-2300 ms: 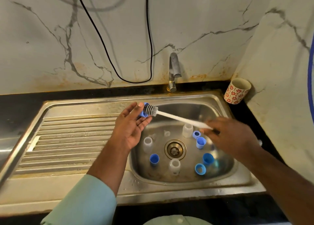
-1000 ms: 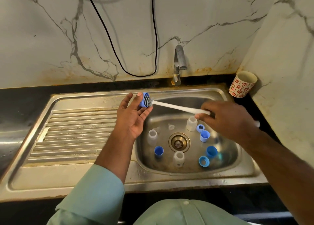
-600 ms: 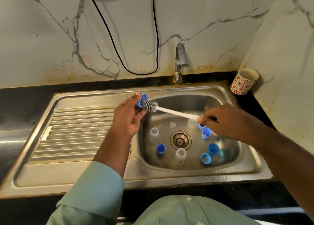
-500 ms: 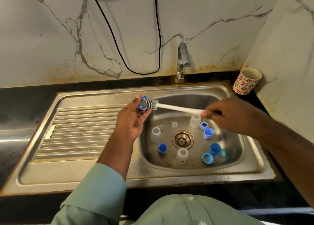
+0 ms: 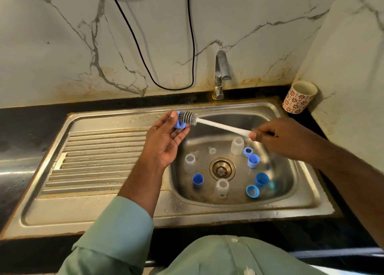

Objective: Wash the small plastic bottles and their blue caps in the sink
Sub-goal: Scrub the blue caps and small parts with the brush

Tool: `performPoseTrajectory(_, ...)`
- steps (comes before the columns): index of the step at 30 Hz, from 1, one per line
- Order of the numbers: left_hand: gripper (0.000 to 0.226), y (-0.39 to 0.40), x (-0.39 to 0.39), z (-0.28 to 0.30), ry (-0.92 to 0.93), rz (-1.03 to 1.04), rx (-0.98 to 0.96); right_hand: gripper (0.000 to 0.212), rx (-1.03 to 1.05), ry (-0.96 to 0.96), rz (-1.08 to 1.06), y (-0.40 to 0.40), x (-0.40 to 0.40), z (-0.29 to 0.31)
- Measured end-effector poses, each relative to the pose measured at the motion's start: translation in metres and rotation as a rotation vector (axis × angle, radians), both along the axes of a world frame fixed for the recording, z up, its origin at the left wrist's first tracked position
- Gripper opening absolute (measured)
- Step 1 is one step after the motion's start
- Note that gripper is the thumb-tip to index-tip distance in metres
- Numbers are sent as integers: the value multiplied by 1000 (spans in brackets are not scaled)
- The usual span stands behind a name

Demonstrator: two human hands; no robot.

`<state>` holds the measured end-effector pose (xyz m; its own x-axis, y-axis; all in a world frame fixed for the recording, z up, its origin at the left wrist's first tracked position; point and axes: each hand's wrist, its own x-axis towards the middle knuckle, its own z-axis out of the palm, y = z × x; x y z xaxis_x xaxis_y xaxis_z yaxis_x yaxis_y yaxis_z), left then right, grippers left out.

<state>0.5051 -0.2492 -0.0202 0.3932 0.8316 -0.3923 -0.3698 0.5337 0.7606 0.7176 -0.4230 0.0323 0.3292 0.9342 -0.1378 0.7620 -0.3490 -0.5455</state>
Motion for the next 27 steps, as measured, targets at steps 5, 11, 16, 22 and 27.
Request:
performPoseTrajectory(5,50,1,0,1,-13,10,15,33,-68,95,9,-5,-3,4)
performPoseTrajectory(11,58,5,-3,-3,-21,13,32,33,-73,151,-25,-14,-6,-8)
performPoseTrajectory(16,42,2,-4,-8,-44,-6,-4,28,32,206,-172,-17,-6,-9)
performPoseTrajectory(22,48,4,1,-4,-107,-17,16,33,-1,43,-114,-10,-23,-21)
performPoseTrajectory(27,50,2,6,1,-88,-52,38,36,14,104,-163,-8,-26,-26)
